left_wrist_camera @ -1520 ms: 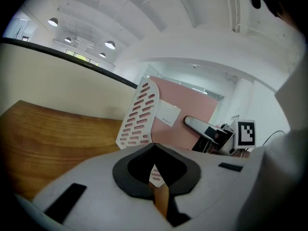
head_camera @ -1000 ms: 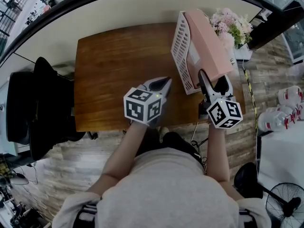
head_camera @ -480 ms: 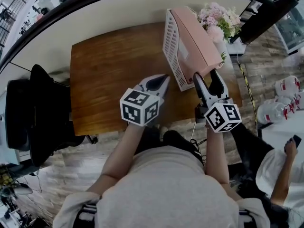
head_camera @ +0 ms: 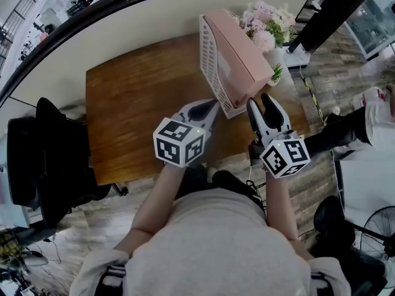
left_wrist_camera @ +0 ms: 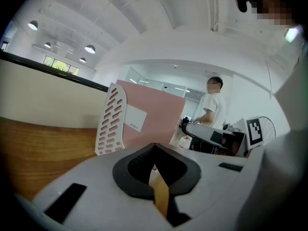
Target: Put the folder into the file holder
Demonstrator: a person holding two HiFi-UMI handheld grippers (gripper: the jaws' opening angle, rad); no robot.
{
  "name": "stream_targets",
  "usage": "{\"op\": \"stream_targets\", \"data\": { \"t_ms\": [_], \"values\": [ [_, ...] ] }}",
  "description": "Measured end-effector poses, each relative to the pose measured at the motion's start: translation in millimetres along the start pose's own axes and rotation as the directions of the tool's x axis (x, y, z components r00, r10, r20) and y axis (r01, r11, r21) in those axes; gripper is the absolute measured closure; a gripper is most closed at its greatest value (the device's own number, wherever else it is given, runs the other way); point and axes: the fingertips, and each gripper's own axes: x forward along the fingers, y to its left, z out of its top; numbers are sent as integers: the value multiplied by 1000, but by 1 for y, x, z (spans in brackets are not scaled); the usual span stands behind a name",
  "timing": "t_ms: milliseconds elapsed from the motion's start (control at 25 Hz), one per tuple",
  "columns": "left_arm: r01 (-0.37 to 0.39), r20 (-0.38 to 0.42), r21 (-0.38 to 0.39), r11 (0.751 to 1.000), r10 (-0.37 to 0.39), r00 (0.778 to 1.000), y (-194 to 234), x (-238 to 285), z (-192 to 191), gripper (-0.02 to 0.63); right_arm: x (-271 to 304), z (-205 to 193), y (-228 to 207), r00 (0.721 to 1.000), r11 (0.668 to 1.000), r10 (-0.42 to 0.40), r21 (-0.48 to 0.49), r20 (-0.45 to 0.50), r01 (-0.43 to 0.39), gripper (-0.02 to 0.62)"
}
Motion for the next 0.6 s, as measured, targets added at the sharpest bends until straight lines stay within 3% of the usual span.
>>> {"op": "stream_targets", "data": {
  "t_ms": [320, 600],
  "values": [
    [16, 2, 47, 999, -16, 1000, -14, 11, 3, 594, 0, -4, 13, 999, 999, 45, -15, -16, -45, 590],
    [46, -47, 95, 994, -42, 998, -25, 19, -2, 595, 1, -12, 22, 996, 997, 72, -9, -53, -72, 595]
  ]
}}
